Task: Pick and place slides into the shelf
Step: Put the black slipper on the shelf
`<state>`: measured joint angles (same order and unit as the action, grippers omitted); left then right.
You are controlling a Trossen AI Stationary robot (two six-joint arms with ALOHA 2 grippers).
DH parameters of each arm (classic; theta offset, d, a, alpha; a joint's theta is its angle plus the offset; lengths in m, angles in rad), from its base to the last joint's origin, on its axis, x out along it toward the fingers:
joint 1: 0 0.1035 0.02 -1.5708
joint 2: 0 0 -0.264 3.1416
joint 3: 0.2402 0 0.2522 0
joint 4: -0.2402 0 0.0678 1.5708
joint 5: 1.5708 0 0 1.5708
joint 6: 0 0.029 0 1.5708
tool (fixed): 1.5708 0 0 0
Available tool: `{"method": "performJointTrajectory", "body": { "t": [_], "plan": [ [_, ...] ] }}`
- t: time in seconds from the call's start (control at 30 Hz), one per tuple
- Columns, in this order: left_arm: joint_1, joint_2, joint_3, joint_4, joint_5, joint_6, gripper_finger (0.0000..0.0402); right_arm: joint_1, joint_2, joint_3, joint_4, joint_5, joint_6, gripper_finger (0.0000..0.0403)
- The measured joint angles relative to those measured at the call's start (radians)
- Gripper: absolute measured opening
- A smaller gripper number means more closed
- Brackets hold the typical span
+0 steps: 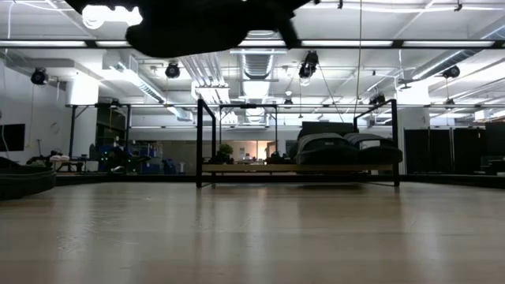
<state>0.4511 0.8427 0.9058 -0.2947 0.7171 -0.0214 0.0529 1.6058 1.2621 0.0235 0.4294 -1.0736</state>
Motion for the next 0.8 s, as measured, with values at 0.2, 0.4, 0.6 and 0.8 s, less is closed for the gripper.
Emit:
{"method": "performJointTrajectory", "body": {
  "t": [0.2, 0.4, 0.6, 0.8],
  "plan": [
    [-0.002, -0.097, 0.038, 0.069, -0.087, 0.171, 0.0184, -0.006, -0.181, -0.13, -0.035, 0.04, 0.127, 0.0034],
    [-0.002, -0.151, 0.035, 0.167, -0.139, 0.352, 0.0217, -0.004, -0.415, -0.274, 0.011, -0.076, 0.297, 0.0034],
    [-0.001, -0.11, 0.028, 0.262, -0.155, 0.529, 0.0219, -0.007, -0.575, -0.339, 0.064, -0.296, 0.501, 0.0033],
    [-0.001, 0.007, 0.028, 0.382, -0.158, 0.635, 0.0219, -0.006, -0.612, -0.343, 0.046, -0.382, 0.584, 0.0033]
  ]
}}
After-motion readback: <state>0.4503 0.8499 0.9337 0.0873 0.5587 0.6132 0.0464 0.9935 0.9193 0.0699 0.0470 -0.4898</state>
